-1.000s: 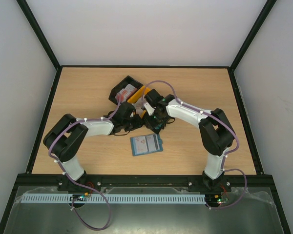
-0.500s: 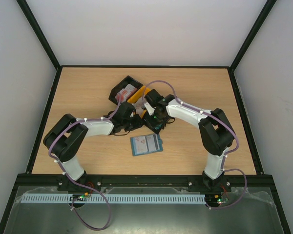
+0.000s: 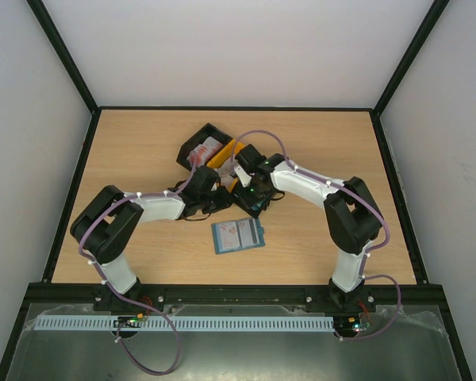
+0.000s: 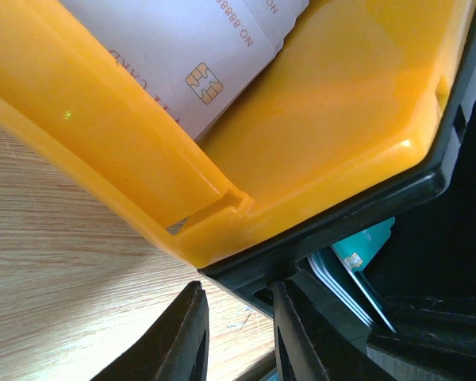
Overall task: Put the credit cards into the card holder
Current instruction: Pick up the credit card from the storage box.
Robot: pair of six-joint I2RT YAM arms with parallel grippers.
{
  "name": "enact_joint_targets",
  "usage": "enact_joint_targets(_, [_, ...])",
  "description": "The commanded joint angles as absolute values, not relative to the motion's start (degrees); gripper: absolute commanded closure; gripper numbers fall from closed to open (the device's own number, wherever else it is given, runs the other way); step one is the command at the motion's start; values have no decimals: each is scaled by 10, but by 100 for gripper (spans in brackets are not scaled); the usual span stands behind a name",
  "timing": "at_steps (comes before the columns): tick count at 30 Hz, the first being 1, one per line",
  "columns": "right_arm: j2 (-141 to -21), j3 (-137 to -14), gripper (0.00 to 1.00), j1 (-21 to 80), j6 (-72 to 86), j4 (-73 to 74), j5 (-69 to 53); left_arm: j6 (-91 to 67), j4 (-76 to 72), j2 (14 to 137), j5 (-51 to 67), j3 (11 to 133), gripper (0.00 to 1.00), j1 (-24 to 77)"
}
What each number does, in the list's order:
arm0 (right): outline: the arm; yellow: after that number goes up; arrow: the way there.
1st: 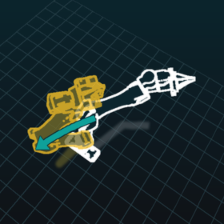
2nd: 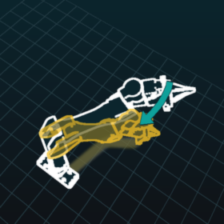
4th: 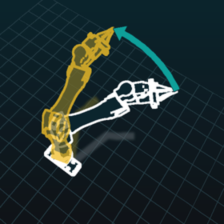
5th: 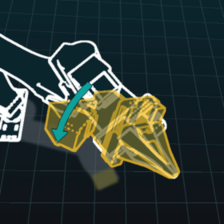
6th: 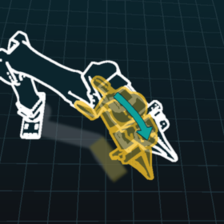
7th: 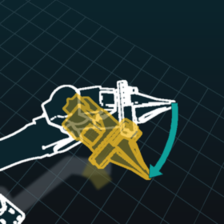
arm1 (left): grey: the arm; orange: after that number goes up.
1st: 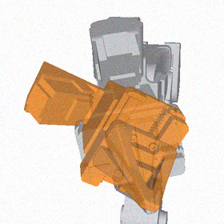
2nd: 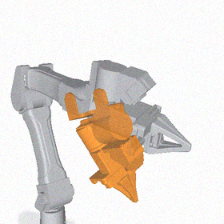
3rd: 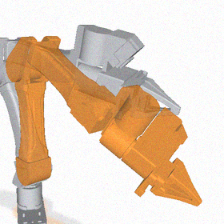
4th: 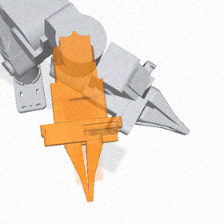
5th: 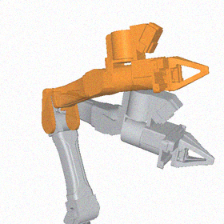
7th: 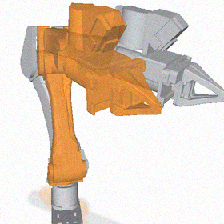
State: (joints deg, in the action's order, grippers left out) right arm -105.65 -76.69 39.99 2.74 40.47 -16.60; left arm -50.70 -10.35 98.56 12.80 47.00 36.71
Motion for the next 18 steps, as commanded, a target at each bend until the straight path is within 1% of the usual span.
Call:
enact_joint_targets(1, [-1034, -759, 93, 404, 27, 428, -185, -501, -97, 995, 114, 478, 75, 364])
enact_joint_targets(18, [-1007, -759, 98, 403, 43, 423, -177, -500, -94, 989, 111, 483, 75, 364])
